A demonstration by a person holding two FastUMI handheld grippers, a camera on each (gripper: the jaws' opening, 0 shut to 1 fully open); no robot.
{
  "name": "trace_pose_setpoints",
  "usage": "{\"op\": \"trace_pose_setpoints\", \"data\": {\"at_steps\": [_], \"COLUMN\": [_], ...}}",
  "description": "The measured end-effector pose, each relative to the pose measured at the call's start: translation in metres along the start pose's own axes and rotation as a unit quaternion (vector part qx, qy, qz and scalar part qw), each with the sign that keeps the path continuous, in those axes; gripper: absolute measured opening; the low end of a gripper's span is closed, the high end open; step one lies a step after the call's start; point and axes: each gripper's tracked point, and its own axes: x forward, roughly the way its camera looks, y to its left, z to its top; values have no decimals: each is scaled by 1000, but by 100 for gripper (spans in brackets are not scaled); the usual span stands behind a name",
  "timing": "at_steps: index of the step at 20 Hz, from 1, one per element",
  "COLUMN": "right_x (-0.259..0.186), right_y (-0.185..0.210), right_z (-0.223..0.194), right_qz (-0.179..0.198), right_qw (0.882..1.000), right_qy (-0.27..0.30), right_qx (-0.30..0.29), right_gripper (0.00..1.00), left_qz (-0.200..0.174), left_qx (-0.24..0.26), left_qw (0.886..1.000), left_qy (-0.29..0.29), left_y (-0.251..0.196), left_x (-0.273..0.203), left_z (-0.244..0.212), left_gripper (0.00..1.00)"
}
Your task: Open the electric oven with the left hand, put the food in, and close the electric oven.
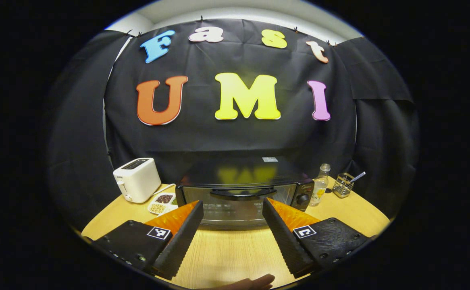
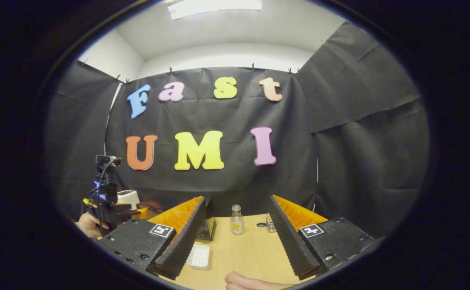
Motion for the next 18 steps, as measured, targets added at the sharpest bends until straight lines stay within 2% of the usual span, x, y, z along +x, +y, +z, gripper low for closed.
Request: {"op": "trace_pose_setpoints", "data": {"at_steps": [2, 3, 5, 9, 12, 16, 18], "right_x": [-7, -12, -22, -48, -65, -77, -88], "right_y": [-2, -2, -3, 5, 15, 1, 3], "right_z": [1, 2, 2, 9, 14, 6, 7], "right_qz": [-4, -5, -9, 0, 26, 8, 18], "right_qw": [1000, 1000, 1000, 1000, 999, 1000, 1000], "right_qy": [-2, -2, 0, -12, -21, -20, -25], "right_qx": [5, 5, 6, 0, 16, 7, 4], "right_gripper": [99, 96, 99, 99, 98, 98, 99], "left_qz": [1, 1, 2, 29, 33, 39, 39], "left_qx": [7, 6, -1, 21, 18, 4, 0], "left_qw": [1000, 1000, 999, 995, 993, 993, 992], "left_qy": [-14, -18, -36, -94, -113, -113, -119], "left_y": [1, 1, 2, 16, 13, 13, 9], "left_x": [-38, -54, -86, -150, -189, -228, -239], "left_z": [8, 13, 27, 62, 66, 49, 47], "left_gripper": [94, 94, 94, 94, 94, 94, 94]}}
